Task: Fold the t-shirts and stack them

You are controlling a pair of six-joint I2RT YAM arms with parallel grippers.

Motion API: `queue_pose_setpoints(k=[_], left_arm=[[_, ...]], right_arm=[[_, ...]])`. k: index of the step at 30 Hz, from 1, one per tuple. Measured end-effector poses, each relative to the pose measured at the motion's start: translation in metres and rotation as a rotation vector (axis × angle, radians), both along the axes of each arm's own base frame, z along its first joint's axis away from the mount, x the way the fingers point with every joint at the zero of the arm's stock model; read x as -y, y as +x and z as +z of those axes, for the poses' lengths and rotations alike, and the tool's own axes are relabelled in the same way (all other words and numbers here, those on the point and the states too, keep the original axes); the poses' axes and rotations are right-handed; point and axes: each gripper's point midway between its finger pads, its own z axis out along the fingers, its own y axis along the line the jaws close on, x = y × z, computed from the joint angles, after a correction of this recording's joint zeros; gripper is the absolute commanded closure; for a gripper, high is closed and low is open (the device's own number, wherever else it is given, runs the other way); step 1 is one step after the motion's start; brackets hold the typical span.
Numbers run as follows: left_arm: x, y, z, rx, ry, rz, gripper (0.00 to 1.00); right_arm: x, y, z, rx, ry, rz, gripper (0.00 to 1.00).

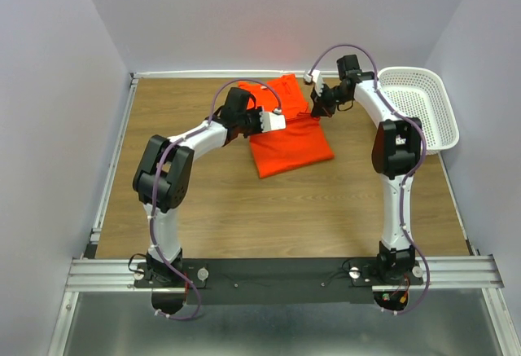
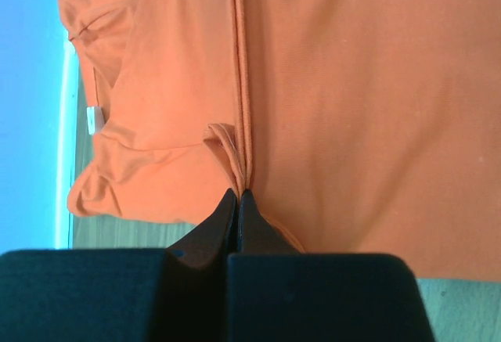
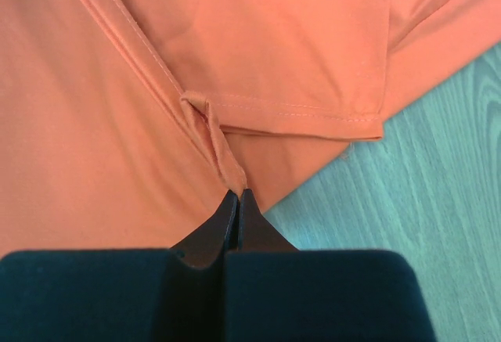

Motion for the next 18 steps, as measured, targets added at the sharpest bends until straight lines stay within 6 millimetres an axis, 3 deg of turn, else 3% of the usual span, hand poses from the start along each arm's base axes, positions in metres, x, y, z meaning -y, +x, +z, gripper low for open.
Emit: queue_pose_setpoints(k=[11, 18], left_arm=[[-0.004, 0.005, -0.014, -0.023, 0.010, 0.011, 1.00], [-0.003, 0.009, -0.013, -0.019, 0.009, 0.013, 1.00]], right_arm=[[-0.002, 0.007, 0.007, 0.008, 0.018, -0.031, 0.99], [-0.001, 0.008, 0.007, 0.004, 0.016, -0.045, 0.99]])
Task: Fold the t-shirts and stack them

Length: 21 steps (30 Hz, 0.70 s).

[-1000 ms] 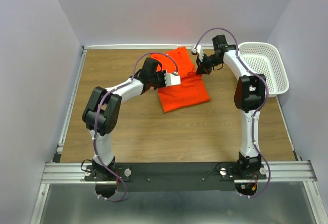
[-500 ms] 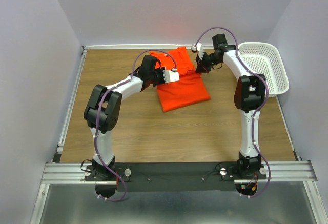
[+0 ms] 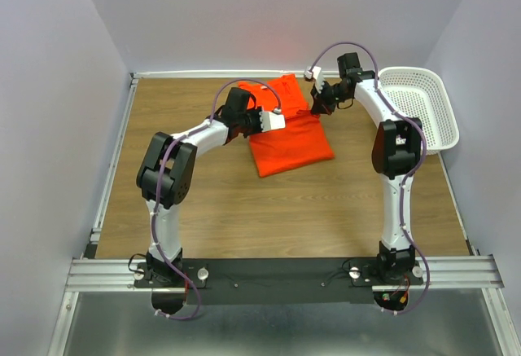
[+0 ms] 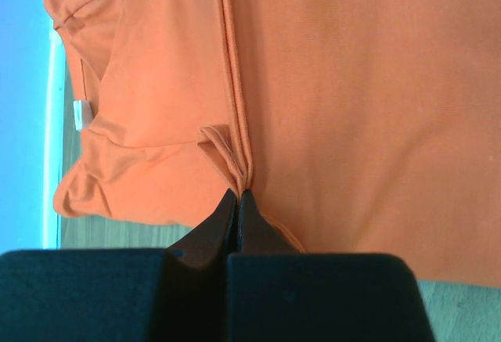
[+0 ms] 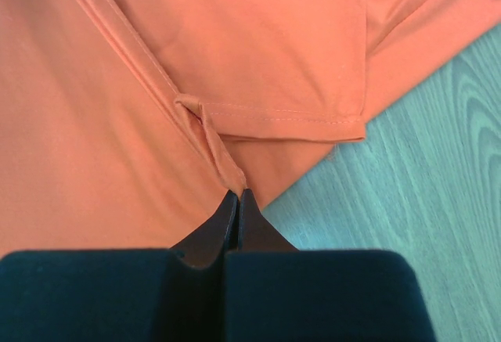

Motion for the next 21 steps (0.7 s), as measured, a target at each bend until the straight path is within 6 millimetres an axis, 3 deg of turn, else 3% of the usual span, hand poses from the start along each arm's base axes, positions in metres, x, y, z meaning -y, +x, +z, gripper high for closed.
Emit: queue_pose_setpoints(k=[14, 15, 16, 17, 18, 19, 20, 21], left_arm=[[0.003, 0.007, 0.001, 0.005, -0.002, 0.001, 1.00], [0.003, 0.007, 0.001, 0.005, -0.002, 0.001, 1.00], [0.003, 0.007, 0.000, 0.005, -0.001, 0.002, 0.91], [0.002, 0.007, 0.000, 0.005, 0.001, 0.005, 0.75], [0.001, 0.008, -0.001, 0.004, 0.003, 0.012, 0.34], [-0.001, 0.010, -0.001, 0.003, 0.006, 0.036, 0.16], [-0.004, 0.013, 0.000, 0.012, 0.010, 0.055, 0.07], [-0.007, 0.018, 0.002, 0.027, 0.014, 0.087, 0.06]], right_arm=[[0.003, 0.006, 0.002, 0.004, -0.015, -0.037, 1.00], [0.003, 0.007, 0.002, 0.003, -0.015, -0.039, 0.93], [0.003, 0.007, 0.001, -0.001, -0.013, -0.044, 0.84], [0.003, 0.008, 0.001, -0.001, -0.012, -0.046, 0.75], [0.003, 0.009, -0.001, -0.007, -0.010, -0.055, 0.51], [0.003, 0.011, -0.001, -0.008, -0.011, -0.063, 0.37], [0.003, 0.014, -0.003, -0.009, -0.010, -0.079, 0.15], [0.003, 0.019, -0.003, -0.010, -0.005, -0.107, 0.00]])
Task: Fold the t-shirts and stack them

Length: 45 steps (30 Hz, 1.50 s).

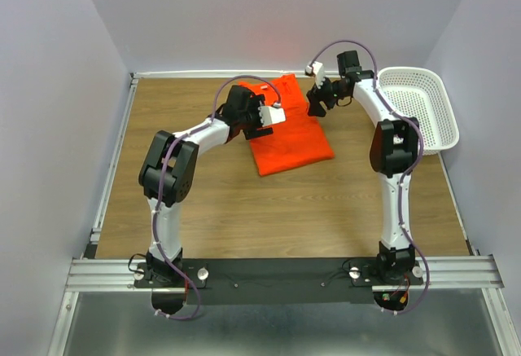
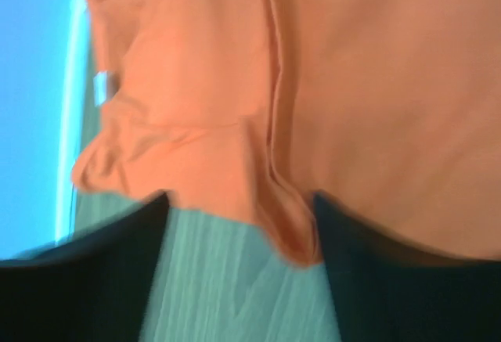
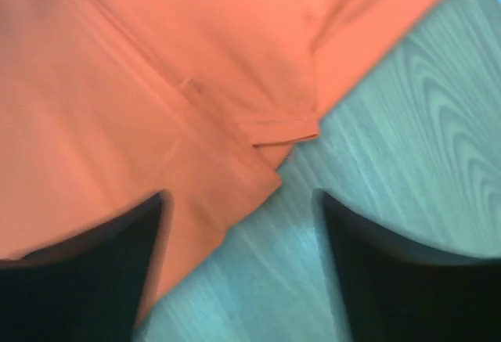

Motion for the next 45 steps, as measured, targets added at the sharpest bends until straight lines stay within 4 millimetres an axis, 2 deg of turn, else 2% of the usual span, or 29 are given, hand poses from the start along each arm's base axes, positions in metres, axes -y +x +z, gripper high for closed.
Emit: queue_pose_setpoints(k=[4, 6, 8, 10, 12, 13, 14, 15, 16, 17, 18, 19, 20, 23, 24, 25, 28, 32, 39, 45], left_arm=[[-0.018, 0.024, 0.019, 0.112, -0.001, 0.154, 0.05], [-0.031, 0.030, 0.032, 0.175, -0.003, 0.230, 0.05], [-0.044, 0.029, 0.057, 0.250, -0.014, 0.295, 0.05], [-0.053, 0.021, 0.094, 0.332, -0.056, 0.318, 0.05], [-0.059, 0.003, 0.124, 0.381, -0.098, 0.304, 0.07], [-0.059, -0.013, 0.147, 0.417, -0.127, 0.271, 0.08], [-0.058, -0.022, 0.159, 0.443, -0.137, 0.240, 0.09], [-0.056, -0.035, 0.174, 0.479, -0.149, 0.206, 0.10], [-0.052, -0.059, 0.188, 0.519, -0.150, 0.144, 0.12], [-0.046, -0.069, 0.192, 0.533, -0.150, 0.118, 0.12], [-0.032, -0.091, 0.189, 0.546, -0.137, 0.045, 0.13], [-0.021, -0.104, 0.182, 0.541, -0.126, 0.000, 0.14], [0.001, -0.128, 0.159, 0.511, -0.100, -0.089, 0.14], [0.033, -0.178, 0.089, 0.404, -0.012, -0.268, 0.18], [0.035, -0.188, 0.069, 0.362, 0.016, -0.299, 0.19], [0.037, -0.201, 0.038, 0.298, 0.062, -0.336, 0.20], [0.035, -0.202, 0.005, 0.237, 0.117, -0.348, 0.20], [0.039, -0.192, -0.010, 0.223, 0.149, -0.340, 0.20], [0.056, -0.174, -0.013, 0.236, 0.164, -0.350, 0.23], [0.054, -0.175, -0.021, 0.220, 0.188, -0.362, 0.22]], right_arm=[[0.002, 0.020, 0.004, 0.025, 0.015, -0.102, 0.00], [0.003, 0.030, 0.010, 0.042, 0.028, -0.162, 0.00], [0.005, 0.040, 0.017, 0.069, 0.042, -0.214, 0.00], [0.005, 0.039, 0.022, 0.089, 0.052, -0.212, 0.00], [0.002, 0.021, 0.029, 0.106, 0.059, -0.144, 0.00], [0.000, 0.003, 0.030, 0.119, 0.062, -0.076, 0.00], [-0.001, -0.018, 0.031, 0.121, 0.060, -0.005, 0.00], [-0.001, -0.051, 0.033, 0.133, 0.045, 0.108, 0.00], [-0.002, -0.073, 0.034, 0.184, 0.029, 0.223, 0.03], [-0.001, -0.096, 0.036, 0.204, 0.010, 0.304, 0.05], [-0.001, -0.108, 0.037, 0.236, -0.011, 0.375, 0.08], [0.001, -0.118, 0.038, 0.247, -0.024, 0.423, 0.11], [0.000, -0.126, 0.036, 0.267, -0.043, 0.488, 0.16], [0.001, -0.142, 0.021, 0.280, -0.078, 0.610, 0.21], [0.005, -0.149, 0.011, 0.271, -0.095, 0.639, 0.22], [0.007, -0.157, 0.003, 0.256, -0.103, 0.662, 0.23], [0.016, -0.178, -0.022, 0.200, -0.130, 0.701, 0.24], [0.022, -0.183, -0.032, 0.185, -0.158, 0.716, 0.27], [0.026, -0.175, -0.039, 0.192, -0.192, 0.703, 0.29], [0.027, -0.172, -0.051, 0.159, -0.197, 0.687, 0.30]])
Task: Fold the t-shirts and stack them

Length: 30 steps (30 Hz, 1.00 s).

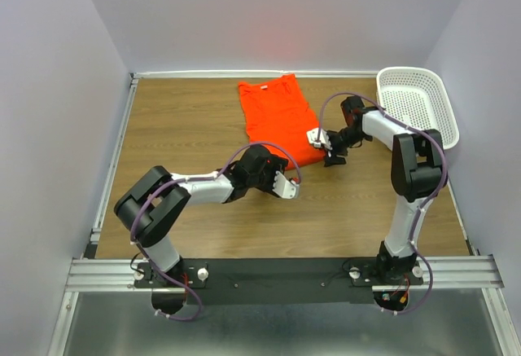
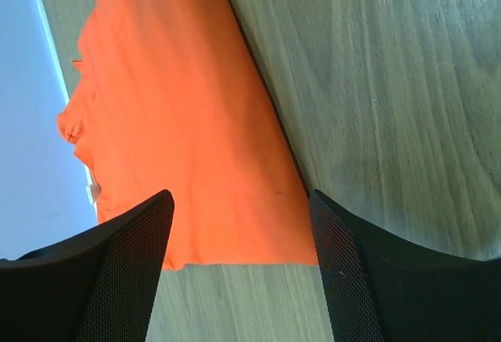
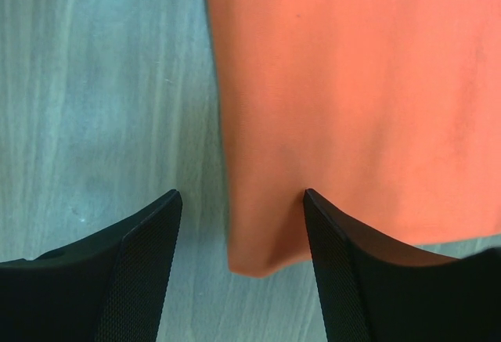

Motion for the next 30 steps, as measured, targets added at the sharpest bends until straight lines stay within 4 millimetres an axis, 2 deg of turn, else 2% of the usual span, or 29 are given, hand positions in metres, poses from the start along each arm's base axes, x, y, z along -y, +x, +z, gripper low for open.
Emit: queue_pose_setpoints(k=[5, 10, 14, 15, 17, 18, 20, 21, 22, 23, 24, 30], left_arm=[[-0.005, 0.004, -0.017, -0.018, 0.038, 0.006, 0.25], [-0.005, 0.024, -0.019, 0.002, 0.042, 0.035, 0.28], [-0.010, 0.030, -0.020, 0.006, 0.048, 0.054, 0.38], [-0.011, 0.031, -0.021, 0.004, 0.050, 0.057, 0.47], [-0.013, 0.030, -0.024, -0.007, 0.060, 0.058, 0.58], [-0.014, 0.029, -0.026, -0.013, 0.065, 0.059, 0.68], [-0.015, 0.028, -0.029, -0.020, 0.074, 0.057, 0.73], [-0.016, 0.027, -0.031, -0.027, 0.077, 0.059, 0.81], [-0.016, 0.025, -0.032, -0.031, 0.080, 0.056, 0.89], [-0.016, 0.025, -0.033, -0.033, 0.083, 0.054, 0.97], [-0.015, 0.023, -0.034, -0.037, 0.085, 0.052, 1.00], [-0.008, 0.011, -0.035, -0.052, 0.088, 0.020, 1.00]], right_arm=[[0.000, 0.008, -0.002, 0.000, -0.004, -0.020, 0.32], [0.001, 0.013, -0.002, 0.001, -0.014, -0.037, 0.32], [0.001, 0.014, -0.005, -0.006, -0.016, -0.046, 0.37], [0.001, 0.015, -0.005, -0.007, -0.017, -0.049, 0.44], [0.001, 0.016, -0.006, -0.007, -0.019, -0.054, 0.53], [0.001, 0.016, -0.006, -0.010, -0.019, -0.058, 0.59], [0.002, 0.016, -0.007, -0.011, -0.020, -0.064, 0.68], [0.002, 0.017, -0.007, -0.011, -0.020, -0.066, 0.85], [0.002, 0.017, -0.008, -0.013, -0.021, -0.068, 0.95], [0.002, 0.017, -0.008, -0.015, -0.021, -0.073, 0.99], [0.002, 0.018, -0.008, -0.017, -0.019, -0.080, 1.00], [0.002, 0.014, -0.008, -0.041, -0.020, -0.107, 0.99]])
